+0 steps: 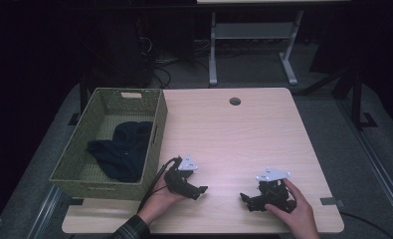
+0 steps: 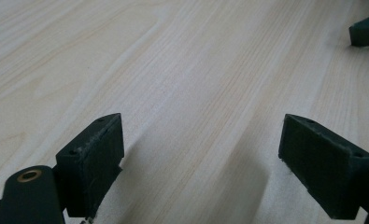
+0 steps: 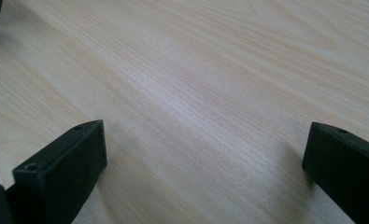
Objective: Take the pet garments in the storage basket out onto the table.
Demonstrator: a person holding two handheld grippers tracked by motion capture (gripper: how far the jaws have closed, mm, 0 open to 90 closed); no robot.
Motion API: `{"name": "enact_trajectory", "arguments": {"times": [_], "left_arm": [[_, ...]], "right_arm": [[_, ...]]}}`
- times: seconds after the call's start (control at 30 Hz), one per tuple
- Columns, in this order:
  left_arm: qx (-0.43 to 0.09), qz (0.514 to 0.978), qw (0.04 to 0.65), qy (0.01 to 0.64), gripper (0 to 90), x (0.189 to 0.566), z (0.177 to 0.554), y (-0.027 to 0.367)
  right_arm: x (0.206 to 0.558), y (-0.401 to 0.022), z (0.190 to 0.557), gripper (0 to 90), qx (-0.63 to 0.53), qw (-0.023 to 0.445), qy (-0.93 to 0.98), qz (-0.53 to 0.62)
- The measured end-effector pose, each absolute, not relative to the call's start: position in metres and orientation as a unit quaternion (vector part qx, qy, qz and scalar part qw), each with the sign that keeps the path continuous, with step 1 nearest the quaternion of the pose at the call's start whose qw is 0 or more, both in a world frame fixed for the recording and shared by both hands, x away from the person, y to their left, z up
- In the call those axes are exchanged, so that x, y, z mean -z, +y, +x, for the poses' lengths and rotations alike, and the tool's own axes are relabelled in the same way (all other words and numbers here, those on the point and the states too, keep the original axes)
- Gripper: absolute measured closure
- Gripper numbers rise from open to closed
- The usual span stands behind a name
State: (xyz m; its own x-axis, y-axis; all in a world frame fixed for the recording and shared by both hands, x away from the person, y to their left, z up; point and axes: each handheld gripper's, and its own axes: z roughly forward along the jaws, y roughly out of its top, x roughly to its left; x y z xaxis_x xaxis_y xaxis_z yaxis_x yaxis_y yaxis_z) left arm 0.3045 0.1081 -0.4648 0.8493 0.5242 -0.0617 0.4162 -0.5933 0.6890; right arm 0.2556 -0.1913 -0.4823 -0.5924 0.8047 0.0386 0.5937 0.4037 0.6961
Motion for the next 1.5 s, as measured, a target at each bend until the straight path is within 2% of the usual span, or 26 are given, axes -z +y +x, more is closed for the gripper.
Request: {"name": "enact_trajectory", "arguments": {"times": [1.5], "left_arm": [[-0.086, 0.886, 0.378, 0.254, 14.2, 0.425, 0.309, 0.113]], "right_arm": [[0.482, -0.191, 0.256, 0.0, -0.345, 0.153, 0.824, 0.422]]}}
